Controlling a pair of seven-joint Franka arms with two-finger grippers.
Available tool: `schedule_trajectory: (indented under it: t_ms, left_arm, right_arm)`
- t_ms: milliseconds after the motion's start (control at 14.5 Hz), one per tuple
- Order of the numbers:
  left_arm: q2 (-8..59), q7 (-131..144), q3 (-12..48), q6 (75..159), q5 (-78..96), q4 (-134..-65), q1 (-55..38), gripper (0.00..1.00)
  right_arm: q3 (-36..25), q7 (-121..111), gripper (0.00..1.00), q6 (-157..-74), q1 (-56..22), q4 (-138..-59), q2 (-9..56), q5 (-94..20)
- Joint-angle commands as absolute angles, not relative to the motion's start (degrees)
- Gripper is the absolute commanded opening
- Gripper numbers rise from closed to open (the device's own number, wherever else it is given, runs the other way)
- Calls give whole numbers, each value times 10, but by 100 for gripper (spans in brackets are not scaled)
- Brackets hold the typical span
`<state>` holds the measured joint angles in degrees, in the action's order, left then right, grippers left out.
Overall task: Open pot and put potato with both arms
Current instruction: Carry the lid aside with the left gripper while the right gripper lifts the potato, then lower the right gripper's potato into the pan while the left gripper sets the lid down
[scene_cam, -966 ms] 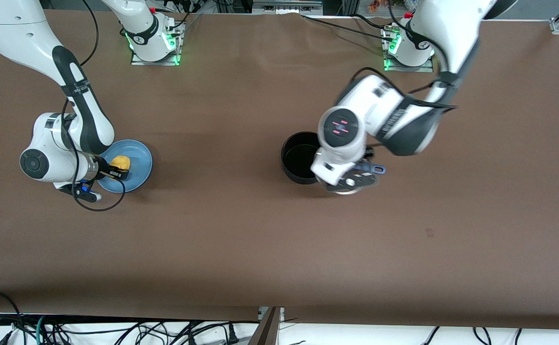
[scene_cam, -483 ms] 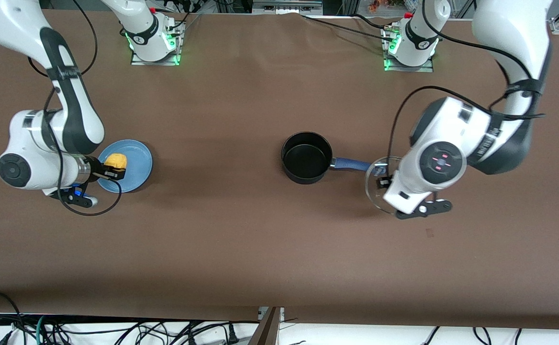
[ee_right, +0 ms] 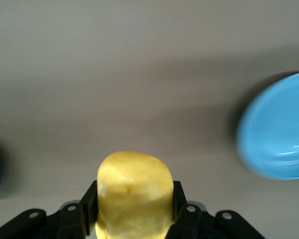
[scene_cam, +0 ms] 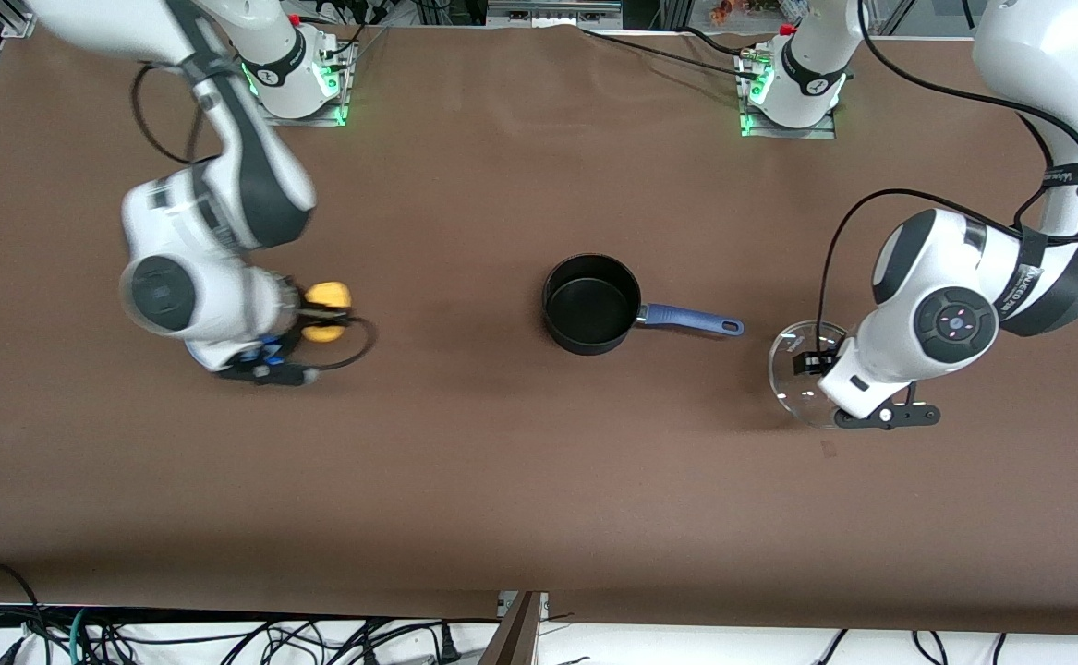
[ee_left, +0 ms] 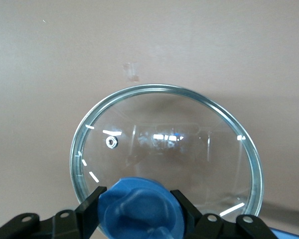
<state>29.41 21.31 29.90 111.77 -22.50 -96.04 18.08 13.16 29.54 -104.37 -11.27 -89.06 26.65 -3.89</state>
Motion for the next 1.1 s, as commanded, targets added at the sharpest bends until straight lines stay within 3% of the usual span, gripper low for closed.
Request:
schedule_trajectory:
  t_ms: [0,276,483,621,1034]
  left_arm:
    - [237,185,304,1220,-274,-1090,231,55]
    - [252,186,301,1395,-375,-1195,302,58]
    - [278,189,300,1404,-437,-1197,317,64]
    - [282,185,299,1402,-442,-1192,323,100]
    - [254,171,315,1384,-398,-1159,362,100]
  right_arm:
    - [129,379,14,-1084,-189,-853,286,-58]
    - [128,453,14,-1213,-285,-853,316,-56]
    - [128,478,14,-1308,-341,-849,358,-54]
    - [127,496,14,-1351,-370,-849,376,-54]
    - [127,496,15,-1410,-380,-848,414,-51]
